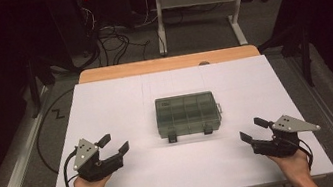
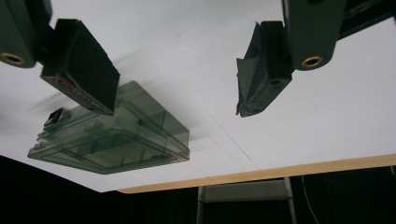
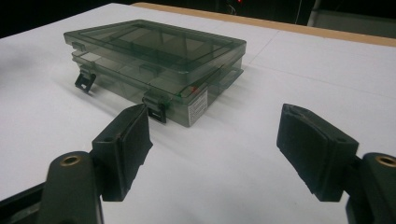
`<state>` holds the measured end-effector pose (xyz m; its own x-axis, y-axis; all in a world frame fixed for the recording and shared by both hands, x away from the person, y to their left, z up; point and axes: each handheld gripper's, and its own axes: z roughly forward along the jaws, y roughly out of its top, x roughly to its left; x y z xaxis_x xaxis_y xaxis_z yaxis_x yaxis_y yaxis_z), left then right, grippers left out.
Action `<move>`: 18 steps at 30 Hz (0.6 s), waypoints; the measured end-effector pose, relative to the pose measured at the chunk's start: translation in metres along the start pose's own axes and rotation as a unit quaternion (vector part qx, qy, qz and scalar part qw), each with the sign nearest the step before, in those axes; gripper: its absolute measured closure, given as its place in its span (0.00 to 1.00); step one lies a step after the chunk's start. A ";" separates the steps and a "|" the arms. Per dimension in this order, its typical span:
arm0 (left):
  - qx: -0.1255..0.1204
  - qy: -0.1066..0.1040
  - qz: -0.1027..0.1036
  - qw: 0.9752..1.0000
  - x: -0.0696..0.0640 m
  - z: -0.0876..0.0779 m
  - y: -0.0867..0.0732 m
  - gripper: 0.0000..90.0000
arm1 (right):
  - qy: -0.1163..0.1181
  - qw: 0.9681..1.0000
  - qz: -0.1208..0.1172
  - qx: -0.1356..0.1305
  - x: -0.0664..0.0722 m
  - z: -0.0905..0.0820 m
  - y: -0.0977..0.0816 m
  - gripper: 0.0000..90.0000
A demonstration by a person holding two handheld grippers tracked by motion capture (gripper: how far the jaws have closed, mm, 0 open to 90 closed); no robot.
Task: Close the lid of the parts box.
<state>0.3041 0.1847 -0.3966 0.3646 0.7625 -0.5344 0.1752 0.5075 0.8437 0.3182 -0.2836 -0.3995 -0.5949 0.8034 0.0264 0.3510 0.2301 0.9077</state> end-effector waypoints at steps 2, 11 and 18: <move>0.000 0.001 -0.001 1.000 0.001 0.000 0.000 0.33 | -0.002 1.000 0.001 -0.001 -0.001 0.000 -0.001 0.31; -0.002 0.003 -0.004 1.000 0.003 -0.001 -0.001 0.33 | -0.006 1.000 0.002 -0.004 -0.004 -0.001 -0.004 0.31; -0.002 0.008 -0.003 1.000 0.005 0.000 -0.004 0.33 | -0.011 1.000 0.006 -0.007 -0.007 -0.001 -0.007 0.31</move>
<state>0.3054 0.1869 -0.4027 0.3490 0.7660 -0.5399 0.1738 0.5132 0.8405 0.3190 -0.2912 -0.4054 -0.5742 0.8182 0.0285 0.3484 0.2128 0.9129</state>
